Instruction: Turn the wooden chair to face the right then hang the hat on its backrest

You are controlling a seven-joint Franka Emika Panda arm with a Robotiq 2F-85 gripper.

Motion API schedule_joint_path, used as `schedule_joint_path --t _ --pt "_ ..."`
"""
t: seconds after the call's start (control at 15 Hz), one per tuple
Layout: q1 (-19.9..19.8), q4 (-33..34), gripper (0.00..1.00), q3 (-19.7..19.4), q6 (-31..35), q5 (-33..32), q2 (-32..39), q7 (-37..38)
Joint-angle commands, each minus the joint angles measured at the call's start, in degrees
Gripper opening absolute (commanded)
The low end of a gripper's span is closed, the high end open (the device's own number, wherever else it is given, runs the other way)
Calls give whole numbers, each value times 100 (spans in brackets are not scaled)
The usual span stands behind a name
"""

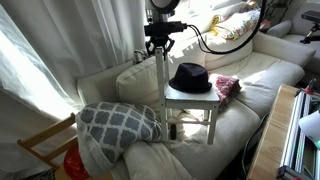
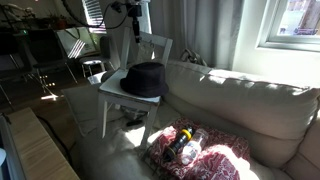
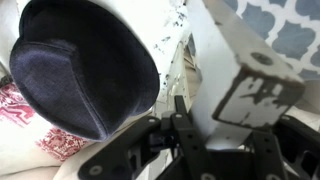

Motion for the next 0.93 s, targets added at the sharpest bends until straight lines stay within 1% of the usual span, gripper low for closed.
schedule_joint_path --t 0.0,0.2,0.4,0.6,0.87 --pt "56 -357 7 140 108 -133 -690 -711" --pt "82 -781 7 282 569 -74 -800 -1266" --pt "84 -1233 7 359 984 77 -775 -1536" --pt "92 -1555 7 359 1178 124 -822 -1675" --pt "122 -1777 7 316 1139 -16 -899 -1796"
